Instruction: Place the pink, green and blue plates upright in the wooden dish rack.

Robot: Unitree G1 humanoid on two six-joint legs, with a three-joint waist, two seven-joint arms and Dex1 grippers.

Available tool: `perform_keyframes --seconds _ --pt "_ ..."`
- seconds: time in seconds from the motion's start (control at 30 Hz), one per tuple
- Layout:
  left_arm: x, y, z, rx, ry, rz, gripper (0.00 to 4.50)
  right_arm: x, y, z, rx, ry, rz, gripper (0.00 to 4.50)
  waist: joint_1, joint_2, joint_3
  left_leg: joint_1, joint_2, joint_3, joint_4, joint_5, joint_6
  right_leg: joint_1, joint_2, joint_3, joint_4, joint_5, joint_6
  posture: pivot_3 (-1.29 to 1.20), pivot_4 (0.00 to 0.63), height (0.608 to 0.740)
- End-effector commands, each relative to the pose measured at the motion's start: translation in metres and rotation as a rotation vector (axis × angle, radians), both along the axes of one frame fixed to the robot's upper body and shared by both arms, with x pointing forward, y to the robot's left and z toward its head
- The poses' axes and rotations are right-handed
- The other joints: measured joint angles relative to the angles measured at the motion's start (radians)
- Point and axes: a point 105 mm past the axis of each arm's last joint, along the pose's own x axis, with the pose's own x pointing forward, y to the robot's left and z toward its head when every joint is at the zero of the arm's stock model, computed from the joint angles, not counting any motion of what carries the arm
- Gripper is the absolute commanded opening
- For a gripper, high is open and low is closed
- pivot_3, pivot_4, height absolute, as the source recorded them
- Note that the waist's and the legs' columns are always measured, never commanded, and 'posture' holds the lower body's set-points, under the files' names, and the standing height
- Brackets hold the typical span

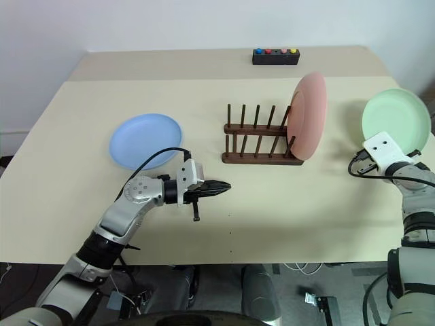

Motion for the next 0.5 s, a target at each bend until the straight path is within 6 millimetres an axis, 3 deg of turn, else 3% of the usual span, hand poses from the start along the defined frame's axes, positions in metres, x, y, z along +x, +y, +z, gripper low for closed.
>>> perform_keyframes --seconds 0.03,0.17,0.33,0.4,0.5 --pt "-0.002 -0.001 0.010 -0.019 -0.033 -0.008 0.00 0.001 0.009 0.033 -0.156 -0.124 0.083 0.02 -0.001 0.000 0.000 0.000 0.000 0.000 0.000 0.000 0.000 0.000 0.000 0.000 0.000 0.000 0.000 0.00 0.150 0.740" --pt "-0.002 -0.001 0.009 -0.017 -0.028 -0.015 0.00 0.000 0.037 0.102 -0.250 -0.378 0.183 0.02 -0.014 0.005 0.001 -0.001 0.000 0.000 0.000 0.000 0.000 -0.001 0.000 0.001 0.000 0.000 0.000 0.00 0.150 0.740" --pt "-0.003 -0.002 0.009 -0.017 -0.026 -0.022 0.00 -0.012 0.080 0.170 -0.249 -0.598 0.304 0.02 -0.020 0.006 0.001 0.000 0.000 0.000 -0.001 0.000 0.000 -0.001 0.000 0.000 0.001 0.000 0.000 0.00 0.150 0.740" --pt "-0.003 -0.003 0.008 -0.018 -0.025 -0.026 0.00 -0.019 0.107 0.194 -0.235 -0.667 0.399 0.02 -0.018 0.005 0.001 0.000 0.000 0.000 0.000 0.000 0.000 -0.001 0.000 0.000 0.001 0.000 0.000 0.00 0.150 0.740" --pt "-0.003 -0.004 0.008 -0.019 -0.024 -0.027 0.00 -0.029 0.142 0.210 -0.200 -0.707 0.541 0.02 -0.018 0.005 0.001 -0.001 0.000 0.000 0.000 0.000 0.000 -0.001 0.000 0.000 0.001 0.000 0.000 0.00 0.150 0.740"
